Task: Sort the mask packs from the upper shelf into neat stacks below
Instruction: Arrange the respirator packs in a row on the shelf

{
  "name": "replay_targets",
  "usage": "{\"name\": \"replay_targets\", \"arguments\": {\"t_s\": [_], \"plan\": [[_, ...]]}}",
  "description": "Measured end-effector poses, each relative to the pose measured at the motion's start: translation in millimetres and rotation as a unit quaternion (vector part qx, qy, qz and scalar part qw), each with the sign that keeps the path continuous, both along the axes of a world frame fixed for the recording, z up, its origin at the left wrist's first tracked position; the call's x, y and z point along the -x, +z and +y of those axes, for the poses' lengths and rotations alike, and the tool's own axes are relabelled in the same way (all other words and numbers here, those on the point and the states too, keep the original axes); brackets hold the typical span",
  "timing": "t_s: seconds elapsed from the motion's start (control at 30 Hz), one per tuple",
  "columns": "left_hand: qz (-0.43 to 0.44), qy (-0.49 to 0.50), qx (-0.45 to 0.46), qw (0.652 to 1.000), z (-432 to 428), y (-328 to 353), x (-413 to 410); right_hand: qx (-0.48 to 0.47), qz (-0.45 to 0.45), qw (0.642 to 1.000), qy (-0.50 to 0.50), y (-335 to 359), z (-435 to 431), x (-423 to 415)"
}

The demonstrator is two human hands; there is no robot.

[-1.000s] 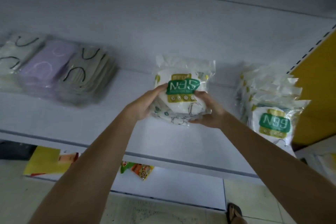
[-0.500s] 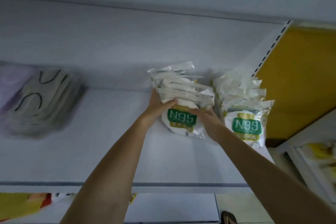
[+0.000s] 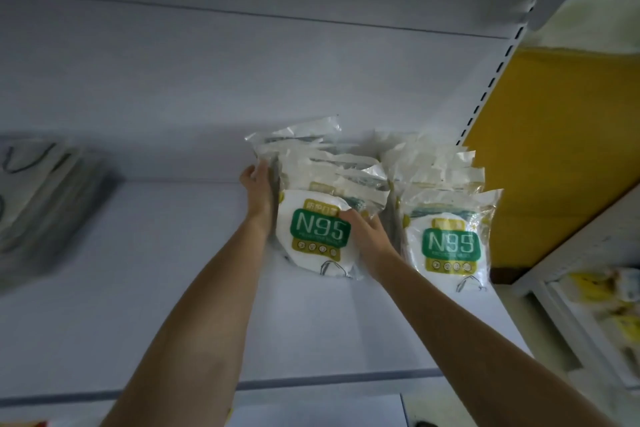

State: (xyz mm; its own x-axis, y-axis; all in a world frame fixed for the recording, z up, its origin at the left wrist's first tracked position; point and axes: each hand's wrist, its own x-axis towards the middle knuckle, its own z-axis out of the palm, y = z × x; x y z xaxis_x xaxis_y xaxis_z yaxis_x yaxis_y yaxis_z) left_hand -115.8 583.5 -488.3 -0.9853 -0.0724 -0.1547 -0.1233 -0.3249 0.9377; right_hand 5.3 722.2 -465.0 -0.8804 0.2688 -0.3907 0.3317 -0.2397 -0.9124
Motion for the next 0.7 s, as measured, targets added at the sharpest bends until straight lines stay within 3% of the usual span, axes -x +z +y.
{"name": "replay_targets", "arguments": {"t_s": [0.1,0.17,0.3,0.43,0.57,0.7], "plan": [[-0.004,-0.052,0.087,0.995,2,-16,27,-0.006,-0.005,1.0,0.01,3,2,0],[-0.034,-0.103,0.083,0.991,5,-16,29,-0.032,-0.003,0.999,0.013,4,3,-1],[-0.003,-0.163,0.107,0.981,26,8,13,-0.052,-0.008,0.998,-0.025,3,11,-8],[-0.018,-0.162,0.104,0.981,36,16,12,-0.081,-0.008,0.996,-0.031,13,20,-4],[-0.059,-0.037,0.079,0.994,35,15,1,-0.123,0.007,0.992,-0.012,21,23,1],[-0.087,-0.107,0.068,0.988,34,17,-25,-0.153,-0.009,0.988,-0.007,16,27,1]]}}
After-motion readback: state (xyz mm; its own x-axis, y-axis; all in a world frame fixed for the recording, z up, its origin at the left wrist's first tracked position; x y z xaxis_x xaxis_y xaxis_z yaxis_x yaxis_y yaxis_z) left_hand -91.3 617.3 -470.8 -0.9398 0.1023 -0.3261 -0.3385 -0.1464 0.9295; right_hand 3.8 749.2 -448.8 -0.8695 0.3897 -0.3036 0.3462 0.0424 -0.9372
